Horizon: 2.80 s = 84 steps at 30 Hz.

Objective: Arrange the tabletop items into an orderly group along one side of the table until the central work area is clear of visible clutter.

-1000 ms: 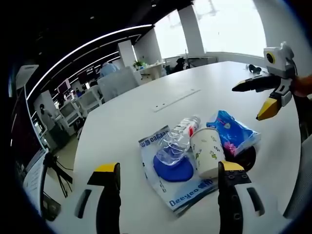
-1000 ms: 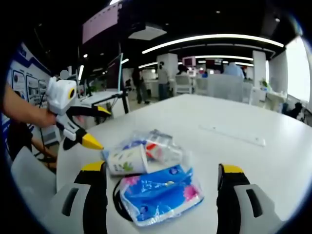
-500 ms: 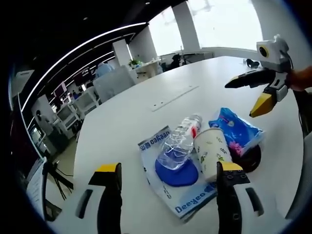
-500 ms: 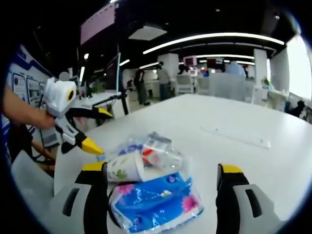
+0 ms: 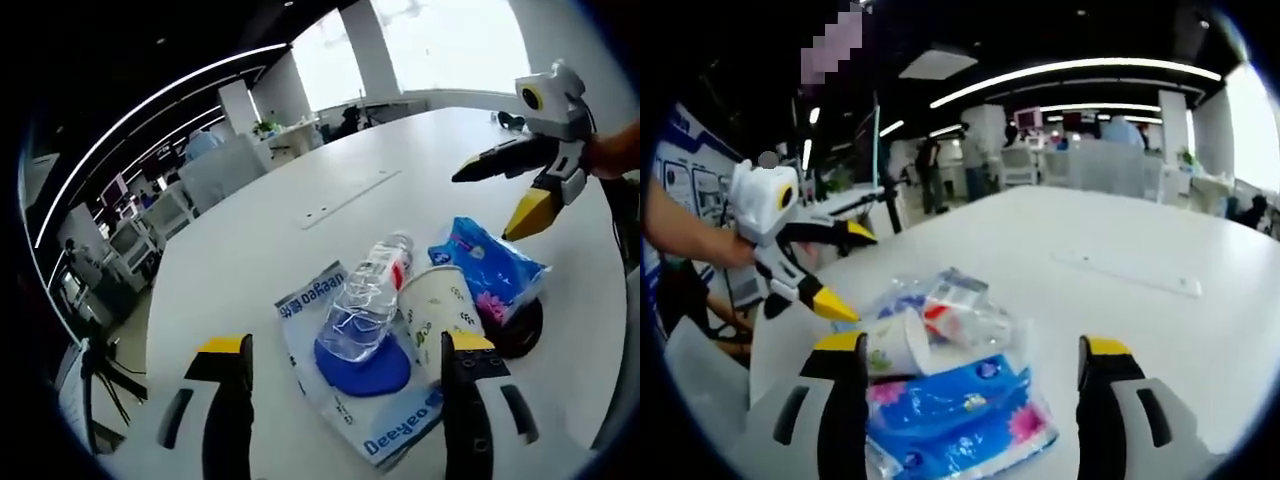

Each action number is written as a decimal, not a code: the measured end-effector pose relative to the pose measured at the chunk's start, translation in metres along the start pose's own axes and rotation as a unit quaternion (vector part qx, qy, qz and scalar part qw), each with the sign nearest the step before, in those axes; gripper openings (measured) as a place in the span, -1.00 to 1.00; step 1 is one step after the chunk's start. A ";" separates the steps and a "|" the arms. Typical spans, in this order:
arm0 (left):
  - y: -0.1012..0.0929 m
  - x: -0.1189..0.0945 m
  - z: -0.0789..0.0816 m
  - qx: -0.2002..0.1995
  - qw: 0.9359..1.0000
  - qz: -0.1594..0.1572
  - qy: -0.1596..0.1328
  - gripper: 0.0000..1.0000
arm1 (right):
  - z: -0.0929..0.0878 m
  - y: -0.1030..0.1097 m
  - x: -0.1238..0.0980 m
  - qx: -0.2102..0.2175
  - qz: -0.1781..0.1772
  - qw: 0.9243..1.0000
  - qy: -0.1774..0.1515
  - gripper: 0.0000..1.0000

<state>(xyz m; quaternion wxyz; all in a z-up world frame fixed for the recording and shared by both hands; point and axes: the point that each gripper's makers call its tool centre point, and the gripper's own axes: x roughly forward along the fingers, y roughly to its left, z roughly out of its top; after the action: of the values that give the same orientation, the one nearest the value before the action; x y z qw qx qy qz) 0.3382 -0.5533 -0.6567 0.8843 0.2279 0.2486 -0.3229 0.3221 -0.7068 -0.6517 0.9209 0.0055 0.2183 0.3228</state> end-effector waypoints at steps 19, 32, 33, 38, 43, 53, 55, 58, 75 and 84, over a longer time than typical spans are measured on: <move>-0.002 0.025 -0.002 0.025 0.999 -0.036 0.026 0.18 | -0.012 -0.005 0.016 0.001 0.007 0.999 0.032 0.18; -0.005 0.042 0.005 0.052 0.996 -0.057 0.037 0.07 | -0.010 -0.011 0.027 -0.001 0.007 0.999 0.039 0.05; -0.005 0.043 0.005 0.054 0.996 -0.058 0.038 0.06 | -0.011 -0.012 0.028 -0.001 0.007 0.999 0.040 0.04; -0.006 0.047 0.006 0.057 0.996 -0.062 0.040 0.06 | -0.014 -0.013 0.031 -0.003 0.007 0.999 0.047 0.01; -0.007 0.051 0.005 0.065 0.994 -0.069 0.046 0.04 | -0.017 -0.016 0.033 -0.001 0.006 0.999 0.050 -0.01; -0.011 0.061 0.004 0.088 0.990 -0.090 0.059 -0.01 | -0.022 -0.019 0.041 -0.002 0.008 0.998 0.068 -0.11; -0.013 0.064 0.005 0.095 0.989 -0.098 0.061 -0.03 | -0.022 -0.019 0.042 -0.005 0.009 0.998 0.070 -0.14; -0.015 0.067 0.007 0.107 0.987 -0.102 0.063 -0.02 | -0.022 -0.019 0.045 -0.007 0.012 0.997 0.073 -0.16; -0.030 0.088 0.010 0.127 0.976 -0.150 0.091 -0.19 | -0.023 -0.025 0.054 0.005 0.014 0.997 0.080 -0.20; -0.034 0.095 0.010 0.136 0.971 -0.163 0.106 -0.18 | -0.026 -0.027 0.055 0.008 0.013 0.996 0.084 -0.21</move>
<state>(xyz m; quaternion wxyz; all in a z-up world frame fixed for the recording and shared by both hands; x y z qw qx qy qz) 0.3814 -0.6253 -0.7130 0.7492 0.3350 0.3285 -0.4675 0.3662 -0.6990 -0.7014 0.8948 -0.0113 0.2978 0.3324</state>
